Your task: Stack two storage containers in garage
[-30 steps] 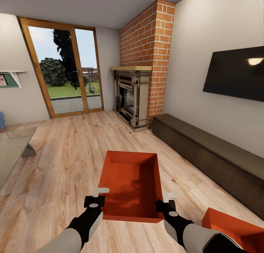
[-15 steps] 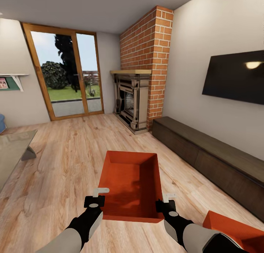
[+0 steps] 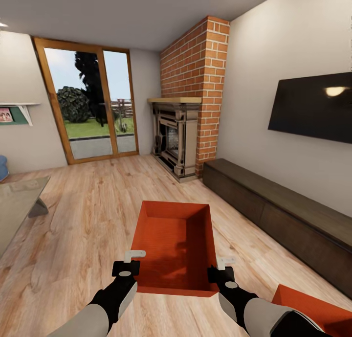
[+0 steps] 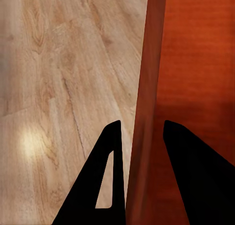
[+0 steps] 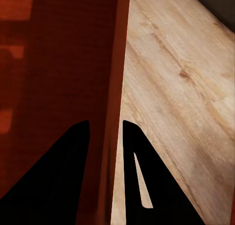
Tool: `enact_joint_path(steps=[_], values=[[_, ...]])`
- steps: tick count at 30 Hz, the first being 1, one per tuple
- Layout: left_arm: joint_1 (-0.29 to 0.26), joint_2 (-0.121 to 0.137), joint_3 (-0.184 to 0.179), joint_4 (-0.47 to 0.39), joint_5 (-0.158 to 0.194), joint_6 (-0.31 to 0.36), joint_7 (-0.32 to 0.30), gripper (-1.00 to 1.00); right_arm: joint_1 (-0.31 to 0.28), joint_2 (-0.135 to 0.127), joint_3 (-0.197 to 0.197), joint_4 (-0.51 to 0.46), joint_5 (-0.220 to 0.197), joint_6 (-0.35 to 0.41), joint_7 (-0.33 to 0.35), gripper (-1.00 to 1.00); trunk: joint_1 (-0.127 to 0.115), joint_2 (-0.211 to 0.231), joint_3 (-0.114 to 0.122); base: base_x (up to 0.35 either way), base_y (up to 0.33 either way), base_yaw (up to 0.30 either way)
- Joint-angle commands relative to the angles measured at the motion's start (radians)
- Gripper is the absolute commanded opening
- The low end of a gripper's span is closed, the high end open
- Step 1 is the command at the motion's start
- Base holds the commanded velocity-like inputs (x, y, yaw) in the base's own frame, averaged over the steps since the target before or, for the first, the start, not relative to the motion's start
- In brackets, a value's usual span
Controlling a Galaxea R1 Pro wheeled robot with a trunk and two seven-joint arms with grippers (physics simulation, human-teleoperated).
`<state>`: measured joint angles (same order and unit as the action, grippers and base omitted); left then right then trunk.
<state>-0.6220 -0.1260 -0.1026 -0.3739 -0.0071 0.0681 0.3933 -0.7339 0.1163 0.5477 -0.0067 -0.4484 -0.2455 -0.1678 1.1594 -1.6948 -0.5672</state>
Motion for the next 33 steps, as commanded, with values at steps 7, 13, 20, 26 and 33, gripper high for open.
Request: enact_joint_path(steps=[7, 13, 20, 26, 33], values=[[-0.001, -0.008, 0.011, 0.003, 0.027, 0.007, 0.007, -1.0, -0.001, 0.0, 0.008, -0.001, -0.01, -0.021, -0.041, -1.0, 0.0, 0.0, 0.01, 0.0, 0.0, 0.0], [-0.001, -0.008, 0.011, 0.003, 0.027, 0.007, 0.007, -1.0, -0.001, 0.0, 0.008, -0.001, -0.01, -0.021, -0.041, -1.0, 0.0, 0.0, 0.02, 0.0, 0.0, 0.0], [-0.001, -0.007, 0.011, 0.003, 0.027, 0.007, 0.007, -1.0, -0.001, 0.0, 0.008, -0.001, -0.009, -0.021, -0.04, -1.0, 0.0, 0.0, 0.032, 0.0, 0.0, 0.0], [-0.001, -0.007, 0.011, 0.003, 0.027, 0.007, 0.007, -1.0, -0.001, 0.0, 0.008, -0.001, -0.009, -0.021, -0.039, -1.0, 0.0, 0.0, 0.041, 0.0, 0.0, 0.0], [-0.001, -0.007, 0.011, 0.003, 0.027, 0.007, 0.007, -1.0, -0.001, 0.0, 0.008, -0.001, -0.009, -0.021, -0.039, -1.0, 0.0, 0.0, 0.053, 0.0, 0.0, 0.0]])
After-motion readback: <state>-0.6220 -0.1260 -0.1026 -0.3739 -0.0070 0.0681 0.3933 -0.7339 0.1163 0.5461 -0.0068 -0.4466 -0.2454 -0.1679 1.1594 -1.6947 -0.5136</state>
